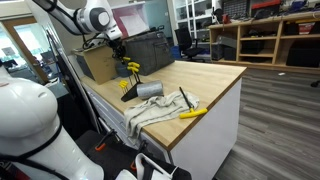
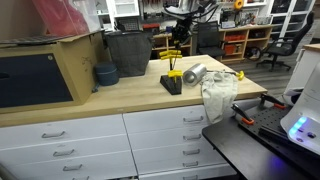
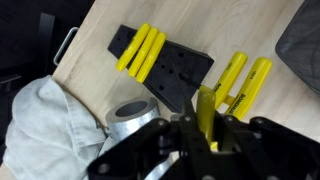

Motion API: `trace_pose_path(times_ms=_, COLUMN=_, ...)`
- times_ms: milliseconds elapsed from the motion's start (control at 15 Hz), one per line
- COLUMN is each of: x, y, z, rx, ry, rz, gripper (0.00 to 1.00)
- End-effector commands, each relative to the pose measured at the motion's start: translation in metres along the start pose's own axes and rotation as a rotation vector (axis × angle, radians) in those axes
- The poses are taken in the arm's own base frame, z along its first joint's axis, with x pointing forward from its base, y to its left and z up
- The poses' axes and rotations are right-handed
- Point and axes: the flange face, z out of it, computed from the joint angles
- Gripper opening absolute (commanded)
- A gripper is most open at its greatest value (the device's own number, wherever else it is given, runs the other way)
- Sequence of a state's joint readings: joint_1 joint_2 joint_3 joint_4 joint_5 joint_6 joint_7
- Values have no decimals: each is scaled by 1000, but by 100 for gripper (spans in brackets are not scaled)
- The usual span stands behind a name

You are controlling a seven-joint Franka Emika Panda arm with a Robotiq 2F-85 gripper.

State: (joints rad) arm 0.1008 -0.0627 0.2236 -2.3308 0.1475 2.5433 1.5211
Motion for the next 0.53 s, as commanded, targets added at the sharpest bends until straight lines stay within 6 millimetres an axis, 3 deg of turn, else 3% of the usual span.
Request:
trace_pose_path(times_ms=0, x=4, y=-7, z=-6, rx=-28, ry=-1, rz=44, gripper=3)
trace_pose_path(times_ms=467, x=6, y=-8, z=-1, rx=-50, ry=21, rz=63, gripper=3)
